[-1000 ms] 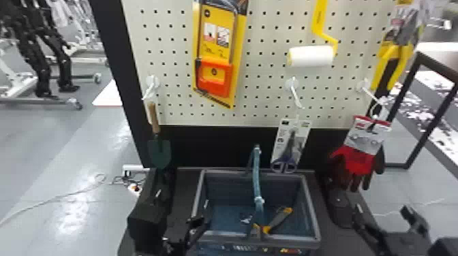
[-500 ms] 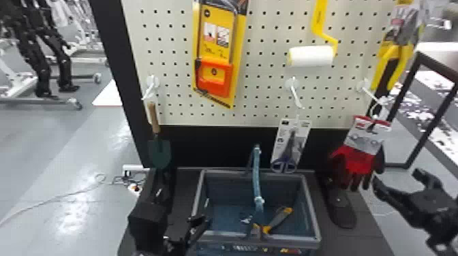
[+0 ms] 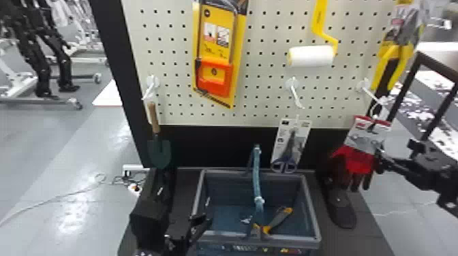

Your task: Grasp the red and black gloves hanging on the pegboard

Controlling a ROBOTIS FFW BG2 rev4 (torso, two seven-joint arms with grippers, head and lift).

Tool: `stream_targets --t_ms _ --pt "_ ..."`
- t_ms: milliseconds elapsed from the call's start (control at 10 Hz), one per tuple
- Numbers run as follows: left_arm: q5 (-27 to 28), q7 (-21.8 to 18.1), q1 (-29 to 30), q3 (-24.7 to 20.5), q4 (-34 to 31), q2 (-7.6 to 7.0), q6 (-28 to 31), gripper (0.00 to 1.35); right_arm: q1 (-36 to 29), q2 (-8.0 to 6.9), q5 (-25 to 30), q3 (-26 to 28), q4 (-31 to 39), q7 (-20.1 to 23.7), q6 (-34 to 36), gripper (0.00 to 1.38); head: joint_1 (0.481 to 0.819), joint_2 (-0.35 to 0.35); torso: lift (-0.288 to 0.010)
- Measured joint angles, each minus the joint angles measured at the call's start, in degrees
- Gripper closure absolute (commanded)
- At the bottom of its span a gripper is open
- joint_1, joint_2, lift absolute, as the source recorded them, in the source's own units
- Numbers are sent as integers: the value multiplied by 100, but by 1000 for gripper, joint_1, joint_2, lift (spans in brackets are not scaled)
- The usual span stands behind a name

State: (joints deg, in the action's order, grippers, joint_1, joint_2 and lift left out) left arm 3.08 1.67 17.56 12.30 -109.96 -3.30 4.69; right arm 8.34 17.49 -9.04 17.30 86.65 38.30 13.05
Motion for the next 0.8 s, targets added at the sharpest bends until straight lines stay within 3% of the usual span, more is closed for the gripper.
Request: stream_targets --t_ms 200,400,500,600,800 --pt "-7 0 -23 16 7 -20 6 139 218 374 -375 -406 -104 78 518 160 549 0 -100" --pt "-12 0 -36 31 32 -16 4 139 399 468 -711 -707 -292 114 617 170 549 0 -100" --pt "-22 0 -67 44 58 -17 -7 139 514 443 -797 -803 -419 141 560 314 549 0 -100" --pt "-31 0 -92 56 78 -18 -22 139 609 401 -874 -867 -551 159 454 757 549 0 -100" --pt "-41 0 -102 66 89 -14 -44 139 674 359 -941 -889 -672 161 319 1204 549 0 -100"
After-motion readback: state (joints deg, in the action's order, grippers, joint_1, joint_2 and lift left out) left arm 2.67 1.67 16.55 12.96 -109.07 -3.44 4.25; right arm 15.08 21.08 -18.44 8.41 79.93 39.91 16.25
